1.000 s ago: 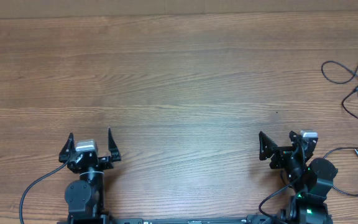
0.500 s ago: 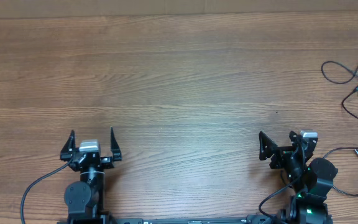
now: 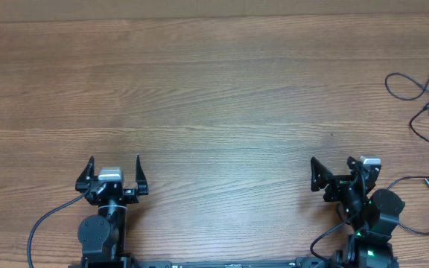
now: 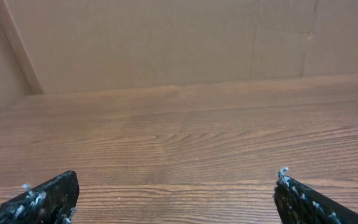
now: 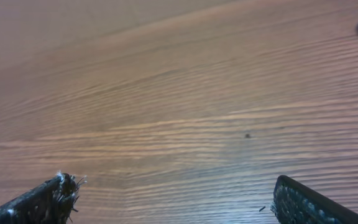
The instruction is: Untangle cables
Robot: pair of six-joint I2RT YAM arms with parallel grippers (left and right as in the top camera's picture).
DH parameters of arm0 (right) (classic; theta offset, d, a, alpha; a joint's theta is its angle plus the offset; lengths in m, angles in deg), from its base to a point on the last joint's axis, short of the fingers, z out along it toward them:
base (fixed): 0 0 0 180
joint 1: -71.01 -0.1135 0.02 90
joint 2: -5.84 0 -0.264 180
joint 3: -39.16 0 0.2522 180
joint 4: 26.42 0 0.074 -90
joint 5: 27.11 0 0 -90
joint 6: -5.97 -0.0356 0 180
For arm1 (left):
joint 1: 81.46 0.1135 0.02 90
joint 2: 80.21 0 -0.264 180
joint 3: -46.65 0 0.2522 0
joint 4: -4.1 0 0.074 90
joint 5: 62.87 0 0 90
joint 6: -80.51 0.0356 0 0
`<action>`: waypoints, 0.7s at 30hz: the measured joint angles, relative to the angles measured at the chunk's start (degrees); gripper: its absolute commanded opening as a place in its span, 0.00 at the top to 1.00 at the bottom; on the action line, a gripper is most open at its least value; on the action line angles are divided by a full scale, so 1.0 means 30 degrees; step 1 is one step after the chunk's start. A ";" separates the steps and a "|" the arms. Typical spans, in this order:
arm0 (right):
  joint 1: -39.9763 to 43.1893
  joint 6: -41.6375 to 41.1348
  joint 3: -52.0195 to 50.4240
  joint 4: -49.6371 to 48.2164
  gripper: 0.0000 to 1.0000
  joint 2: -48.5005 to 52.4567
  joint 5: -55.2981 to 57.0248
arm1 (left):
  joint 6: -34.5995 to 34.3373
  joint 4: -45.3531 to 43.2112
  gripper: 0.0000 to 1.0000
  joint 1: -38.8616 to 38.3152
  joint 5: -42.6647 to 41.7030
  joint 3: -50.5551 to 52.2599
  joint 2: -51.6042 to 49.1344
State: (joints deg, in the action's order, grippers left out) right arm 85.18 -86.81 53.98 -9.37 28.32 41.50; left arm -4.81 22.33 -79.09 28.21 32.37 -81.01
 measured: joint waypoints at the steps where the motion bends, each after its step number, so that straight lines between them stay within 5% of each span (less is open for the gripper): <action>1: -0.0029 0.0000 0.0000 0.0007 0.00 -0.0168 0.0255 | 0.0000 0.0000 0.00 0.0000 0.0000 0.0000 0.0000; 13: -0.3257 0.0007 0.0000 0.0073 0.00 -0.6229 0.1282 | -0.0007 0.0000 0.00 0.0000 0.0000 0.0000 0.0000; 21: -0.4903 0.0000 0.0000 0.0087 0.00 -0.6732 0.1574 | 0.0000 0.0000 0.00 0.0000 0.0000 0.0000 0.0000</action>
State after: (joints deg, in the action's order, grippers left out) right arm 70.47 -86.81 53.98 -9.11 8.12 46.22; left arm -4.81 22.33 -79.09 28.21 32.37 -81.01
